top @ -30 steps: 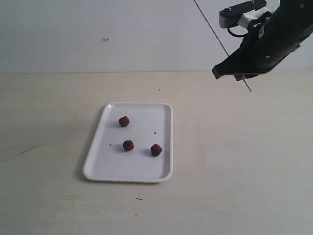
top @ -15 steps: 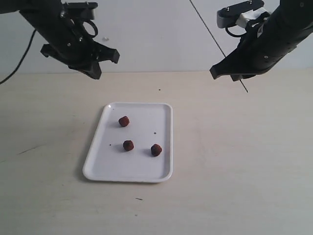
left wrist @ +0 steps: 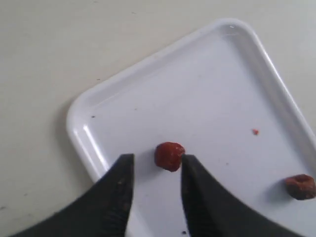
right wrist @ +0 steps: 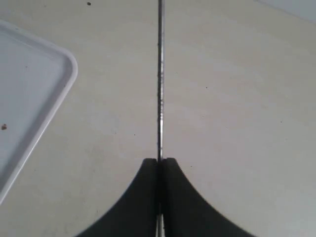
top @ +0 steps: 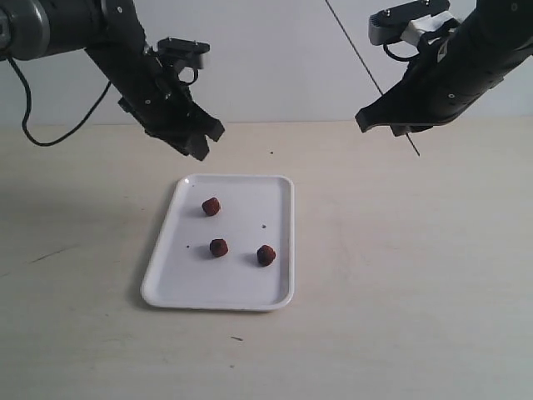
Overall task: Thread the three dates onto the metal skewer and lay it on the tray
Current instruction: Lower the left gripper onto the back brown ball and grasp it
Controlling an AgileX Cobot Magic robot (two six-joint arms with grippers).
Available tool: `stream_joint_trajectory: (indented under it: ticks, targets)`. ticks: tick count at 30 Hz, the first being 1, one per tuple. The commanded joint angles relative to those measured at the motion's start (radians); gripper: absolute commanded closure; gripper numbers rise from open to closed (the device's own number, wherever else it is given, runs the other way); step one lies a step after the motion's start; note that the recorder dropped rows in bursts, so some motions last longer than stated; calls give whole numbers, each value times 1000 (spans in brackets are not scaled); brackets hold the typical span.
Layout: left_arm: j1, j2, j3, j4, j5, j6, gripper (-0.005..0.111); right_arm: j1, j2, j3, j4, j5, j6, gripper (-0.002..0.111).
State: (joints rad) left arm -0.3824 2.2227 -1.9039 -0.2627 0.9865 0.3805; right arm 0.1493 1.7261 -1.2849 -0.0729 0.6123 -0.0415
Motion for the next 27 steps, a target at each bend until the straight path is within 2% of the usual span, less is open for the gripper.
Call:
stream_joint_trajectory:
  ticks: [1,8,12,27]
  targets:
    - [-27,34,-6,-63,33,159,44,-4,-2,3,11,-22,-11,108]
    - [-95,58,-6,103,-5,154,45,-4,-2,3,23,-24,-11,108]
    - [-106,79,-6,213,-5,131,45,-4,-2,3,25,-23,-11,108]
    - [-106,124,-6,244,-48,137,41,-4,-2,3,41,-33,-27,108]
